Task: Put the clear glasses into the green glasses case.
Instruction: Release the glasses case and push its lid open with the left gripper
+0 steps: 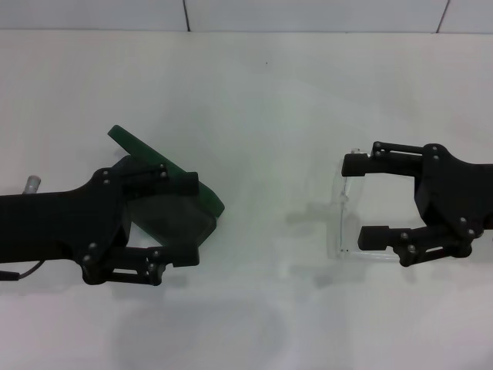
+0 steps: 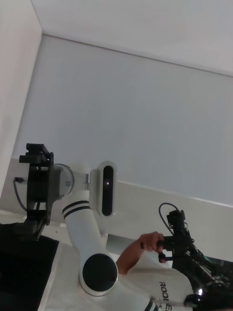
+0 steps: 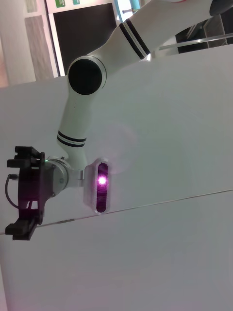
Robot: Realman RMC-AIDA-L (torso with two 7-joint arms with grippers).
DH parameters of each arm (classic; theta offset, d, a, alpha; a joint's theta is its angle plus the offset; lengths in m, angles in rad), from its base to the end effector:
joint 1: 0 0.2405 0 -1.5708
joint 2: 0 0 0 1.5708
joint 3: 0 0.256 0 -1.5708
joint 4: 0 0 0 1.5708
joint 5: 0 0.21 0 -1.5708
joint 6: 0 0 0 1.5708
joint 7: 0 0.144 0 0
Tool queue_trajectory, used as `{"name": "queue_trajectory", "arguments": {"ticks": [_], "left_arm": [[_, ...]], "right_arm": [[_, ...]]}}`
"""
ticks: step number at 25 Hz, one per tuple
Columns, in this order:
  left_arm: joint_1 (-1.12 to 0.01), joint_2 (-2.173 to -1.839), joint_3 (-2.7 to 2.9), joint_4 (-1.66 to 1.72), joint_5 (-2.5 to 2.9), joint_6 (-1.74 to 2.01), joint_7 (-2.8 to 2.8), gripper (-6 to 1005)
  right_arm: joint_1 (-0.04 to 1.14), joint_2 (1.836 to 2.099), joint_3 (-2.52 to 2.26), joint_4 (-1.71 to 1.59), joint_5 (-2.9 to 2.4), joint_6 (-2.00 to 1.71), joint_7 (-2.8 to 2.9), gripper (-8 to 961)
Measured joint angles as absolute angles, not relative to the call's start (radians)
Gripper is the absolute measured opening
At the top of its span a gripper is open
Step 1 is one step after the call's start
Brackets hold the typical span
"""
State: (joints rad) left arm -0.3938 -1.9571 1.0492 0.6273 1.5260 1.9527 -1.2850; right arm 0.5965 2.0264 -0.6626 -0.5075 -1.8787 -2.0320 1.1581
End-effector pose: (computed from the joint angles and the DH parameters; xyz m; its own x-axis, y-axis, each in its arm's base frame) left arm -0.2431 0.2637 0.0351 0.6857 0.2161 0.6951 0.1757 -0.9758 0.1301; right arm 0.2149 0.2904 0.0215 0.6769 -0.1155 -0.7270 -0.0625 -0.9931 0.0996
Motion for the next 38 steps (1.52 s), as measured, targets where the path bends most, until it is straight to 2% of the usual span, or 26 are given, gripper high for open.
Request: {"name": "queue_trajectory", "arguments": {"ticks": [24, 27, 31, 35, 38], "left_arm": [[-0.402, -1.957, 1.048, 0.628, 1.534, 1.952, -1.311, 827], [-0.404, -1.955, 1.016, 0.676, 1.554, 1.899, -1.406, 821], [-0.41, -1.954, 0.974, 0.867, 1.663, 1.782, -1.659, 812], [-0.437, -1.984, 0.973, 1.133, 1.876, 1.724, -1.837, 765], [-0.475, -2.029, 0.995, 1.346, 2.135, 1.72, -1.858, 719]], "right_arm": [[0.586, 2.026, -0.663, -0.505, -1.868, -2.019, 1.149, 861], [0.58, 2.021, -0.661, -0.506, -1.868, -2.026, 1.134, 859], [0.565, 2.001, -0.634, -0.518, -1.868, -1.999, 1.135, 858], [0.538, 1.977, -0.591, -0.519, -1.867, -1.941, 1.141, 857], [0.505, 1.964, -0.554, -0.519, -1.867, -1.911, 1.142, 856]]}}
